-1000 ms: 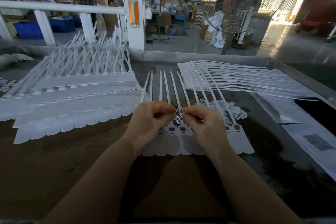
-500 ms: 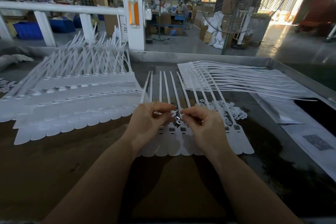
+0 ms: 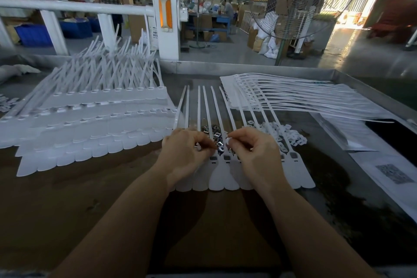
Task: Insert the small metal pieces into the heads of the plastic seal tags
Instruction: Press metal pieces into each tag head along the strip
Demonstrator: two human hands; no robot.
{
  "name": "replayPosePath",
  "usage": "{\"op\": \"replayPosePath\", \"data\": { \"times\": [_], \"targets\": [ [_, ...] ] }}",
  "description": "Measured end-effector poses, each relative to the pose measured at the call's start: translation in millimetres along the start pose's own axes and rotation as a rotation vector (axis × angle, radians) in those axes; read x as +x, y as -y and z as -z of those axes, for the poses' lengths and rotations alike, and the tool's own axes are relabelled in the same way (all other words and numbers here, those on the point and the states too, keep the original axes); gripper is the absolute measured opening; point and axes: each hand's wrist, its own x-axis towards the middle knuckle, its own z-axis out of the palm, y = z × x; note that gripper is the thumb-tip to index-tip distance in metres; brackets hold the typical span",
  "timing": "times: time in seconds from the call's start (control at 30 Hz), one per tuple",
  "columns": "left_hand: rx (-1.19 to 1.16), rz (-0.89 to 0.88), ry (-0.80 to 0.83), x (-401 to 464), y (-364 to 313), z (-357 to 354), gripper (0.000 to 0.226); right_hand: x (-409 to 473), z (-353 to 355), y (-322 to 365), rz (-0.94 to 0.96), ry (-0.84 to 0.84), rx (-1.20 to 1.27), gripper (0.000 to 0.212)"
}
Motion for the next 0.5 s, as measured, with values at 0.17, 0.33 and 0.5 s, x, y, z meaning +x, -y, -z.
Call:
{"op": "replayPosePath", "data": {
  "times": [0.17, 0.33, 0.5],
  "targets": [
    [-0.005, 0.053, -0.005, -2.3, -2.4, 1.3, 0.022, -1.2, 1.1, 0.1, 0.024, -0.004, -0.037, 0.011],
    [-0.048, 0.089, -0.001, -1.8, -2.1, 2.2, 0.020, -2.3, 1.0, 0.6, 0.027, -0.007, -0.058, 0.014],
    [-0.086, 0.146, 0.013, -1.5, -1.4, 2.5, 0.016, -1.8, 0.2, 1.2, 0.027, -0.010, -0.095, 0.016]
  ]
}}
